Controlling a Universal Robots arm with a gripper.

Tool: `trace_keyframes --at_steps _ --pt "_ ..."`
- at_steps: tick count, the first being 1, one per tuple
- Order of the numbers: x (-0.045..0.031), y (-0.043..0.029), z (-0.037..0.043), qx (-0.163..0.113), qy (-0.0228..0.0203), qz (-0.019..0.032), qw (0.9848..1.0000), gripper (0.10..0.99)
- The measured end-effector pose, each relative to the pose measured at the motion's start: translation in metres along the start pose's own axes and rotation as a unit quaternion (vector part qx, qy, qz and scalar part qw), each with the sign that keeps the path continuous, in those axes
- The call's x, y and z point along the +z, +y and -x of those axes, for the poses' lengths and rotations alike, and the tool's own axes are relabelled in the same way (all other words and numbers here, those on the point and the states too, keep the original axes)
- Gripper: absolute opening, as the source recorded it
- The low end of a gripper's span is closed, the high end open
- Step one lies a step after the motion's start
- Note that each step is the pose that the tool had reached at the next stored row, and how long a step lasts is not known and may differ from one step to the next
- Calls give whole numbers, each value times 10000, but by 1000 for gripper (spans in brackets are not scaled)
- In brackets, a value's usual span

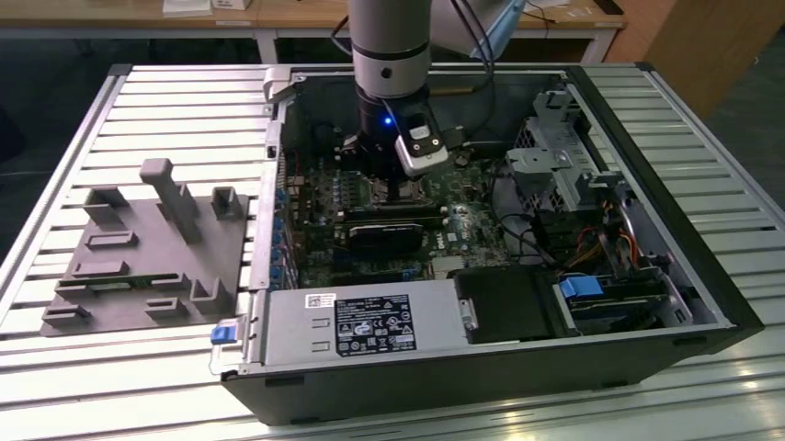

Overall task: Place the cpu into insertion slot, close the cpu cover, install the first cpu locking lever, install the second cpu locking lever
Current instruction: 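Install the second cpu locking lever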

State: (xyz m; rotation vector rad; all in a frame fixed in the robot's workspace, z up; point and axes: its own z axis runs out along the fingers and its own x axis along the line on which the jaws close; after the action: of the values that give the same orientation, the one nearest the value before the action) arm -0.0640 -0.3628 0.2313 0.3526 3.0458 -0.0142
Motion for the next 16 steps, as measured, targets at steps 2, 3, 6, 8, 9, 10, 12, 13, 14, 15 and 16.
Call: trace_keyframes --at_steps 2,3,6,8,9,10,12,13,14,15,16 --pt "11 -16 -12 -30 6 27 10000 102" --pt "17 -23 -16 -41 11 51 10000 102" --pt "34 -41 -29 -60 38 171 9998 102" --pt "46 -56 -36 -71 54 239 9997 102" --pt "51 -65 -38 -74 61 268 9996 102" --pt "55 -75 -38 -79 67 296 9995 102" --pt "64 -90 -39 -85 80 357 9993 102" --pt "67 -98 -40 -88 89 392 9992 102" --pt "70 -106 -41 -90 97 429 9990 102" --pt "73 -114 -41 -91 107 473 9988 102" --pt "77 -123 -42 -90 117 521 9985 102"
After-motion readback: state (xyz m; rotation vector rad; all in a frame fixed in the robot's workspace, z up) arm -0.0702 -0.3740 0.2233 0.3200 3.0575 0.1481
